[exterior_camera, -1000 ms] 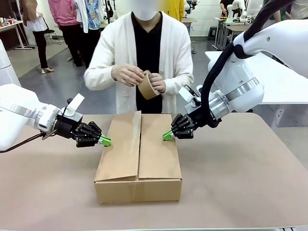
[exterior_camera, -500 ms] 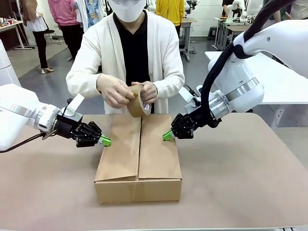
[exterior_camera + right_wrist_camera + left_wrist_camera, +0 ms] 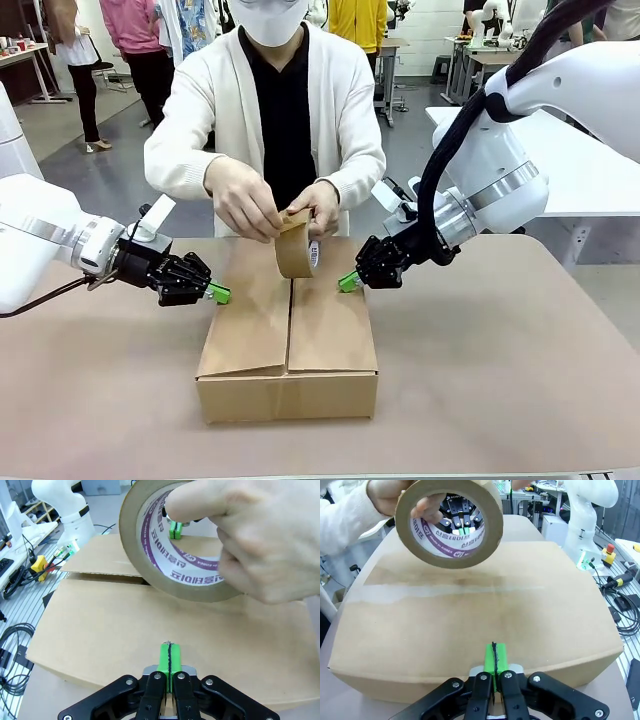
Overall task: Wrap the clocks to prevent damage.
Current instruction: After the human seals the box with tape, release both hands from the side flaps of the Package Box.
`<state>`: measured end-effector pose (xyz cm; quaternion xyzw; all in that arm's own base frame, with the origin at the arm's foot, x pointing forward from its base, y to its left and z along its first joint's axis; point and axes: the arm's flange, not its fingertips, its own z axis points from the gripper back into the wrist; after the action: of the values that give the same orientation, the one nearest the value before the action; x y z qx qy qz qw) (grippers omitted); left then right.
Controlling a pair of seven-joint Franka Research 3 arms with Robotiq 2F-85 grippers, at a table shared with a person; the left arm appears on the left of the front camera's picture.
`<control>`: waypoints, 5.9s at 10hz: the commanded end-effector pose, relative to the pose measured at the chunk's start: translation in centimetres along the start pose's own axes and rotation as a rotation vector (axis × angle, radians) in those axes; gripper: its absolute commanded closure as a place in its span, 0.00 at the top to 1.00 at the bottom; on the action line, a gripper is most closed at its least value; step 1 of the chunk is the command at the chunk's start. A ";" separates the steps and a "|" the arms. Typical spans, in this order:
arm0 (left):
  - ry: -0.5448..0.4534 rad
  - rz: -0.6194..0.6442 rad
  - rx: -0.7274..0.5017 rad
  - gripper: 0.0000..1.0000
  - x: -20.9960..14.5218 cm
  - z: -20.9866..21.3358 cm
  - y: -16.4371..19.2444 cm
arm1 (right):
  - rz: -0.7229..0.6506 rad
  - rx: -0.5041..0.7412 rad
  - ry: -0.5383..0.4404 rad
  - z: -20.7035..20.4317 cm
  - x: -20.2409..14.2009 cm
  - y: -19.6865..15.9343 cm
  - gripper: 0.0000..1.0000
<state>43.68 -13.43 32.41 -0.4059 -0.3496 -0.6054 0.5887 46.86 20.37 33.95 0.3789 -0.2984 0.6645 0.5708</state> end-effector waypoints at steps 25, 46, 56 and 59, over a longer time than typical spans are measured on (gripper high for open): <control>0.007 0.006 0.004 0.00 -0.3 -0.2 0.0 | -0.014 -0.002 0.003 -0.3 -0.4 -0.1 0.01; 0.007 0.006 0.004 0.00 -0.3 -0.2 0.0 | -0.014 -0.002 0.003 -0.3 -0.4 -0.1 0.01; 0.007 0.006 0.004 0.00 -0.3 -0.2 0.0 | -0.014 -0.002 0.003 -0.3 -0.4 -0.1 0.01; 0.007 0.006 0.004 0.00 -0.3 -0.2 0.0 | -0.014 -0.002 0.003 -0.3 -0.4 -0.1 0.01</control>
<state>43.69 -13.42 32.27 -0.4066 -0.3486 -0.6048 0.5893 46.87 20.35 33.87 0.3794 -0.2979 0.6641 0.5712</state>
